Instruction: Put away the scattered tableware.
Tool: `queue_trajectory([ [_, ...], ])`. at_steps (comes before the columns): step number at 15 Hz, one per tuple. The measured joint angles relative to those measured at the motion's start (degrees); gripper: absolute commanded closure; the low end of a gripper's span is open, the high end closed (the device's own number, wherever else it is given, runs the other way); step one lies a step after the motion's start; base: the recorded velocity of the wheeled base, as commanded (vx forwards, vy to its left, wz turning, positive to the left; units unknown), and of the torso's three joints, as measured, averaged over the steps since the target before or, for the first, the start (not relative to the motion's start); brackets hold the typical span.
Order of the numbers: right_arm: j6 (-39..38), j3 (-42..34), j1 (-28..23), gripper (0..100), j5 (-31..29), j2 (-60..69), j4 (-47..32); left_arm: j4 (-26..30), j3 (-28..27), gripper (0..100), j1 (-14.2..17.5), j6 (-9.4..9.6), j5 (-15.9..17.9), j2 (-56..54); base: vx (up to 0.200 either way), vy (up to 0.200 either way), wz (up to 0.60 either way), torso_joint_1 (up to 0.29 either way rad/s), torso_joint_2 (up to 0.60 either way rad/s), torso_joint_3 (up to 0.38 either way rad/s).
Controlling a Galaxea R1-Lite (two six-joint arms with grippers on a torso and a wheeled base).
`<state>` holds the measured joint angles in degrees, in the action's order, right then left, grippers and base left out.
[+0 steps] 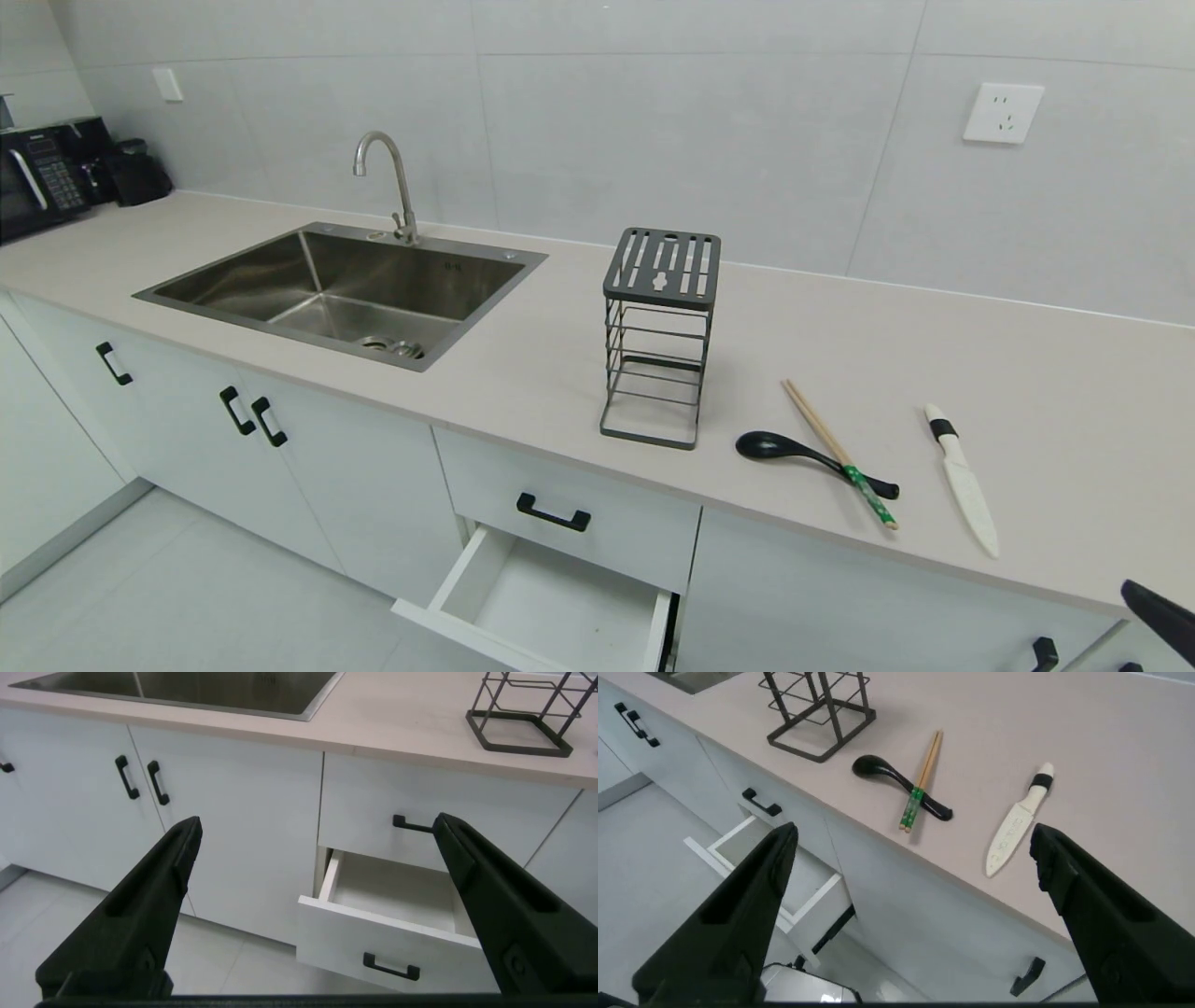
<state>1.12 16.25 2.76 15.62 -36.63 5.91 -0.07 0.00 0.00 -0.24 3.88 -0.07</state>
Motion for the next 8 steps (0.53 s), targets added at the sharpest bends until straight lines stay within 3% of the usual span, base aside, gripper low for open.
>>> queue_trajectory([
  [8, -2.56, 5.16, 4.84, 0, -0.21, -18.74, 0.07, 0.0, 0.0, 0, 0.0, 0.0, 0.0, 0.0, 0.0, 0.0, 0.0, 0.0, 0.0, 0.0],
])
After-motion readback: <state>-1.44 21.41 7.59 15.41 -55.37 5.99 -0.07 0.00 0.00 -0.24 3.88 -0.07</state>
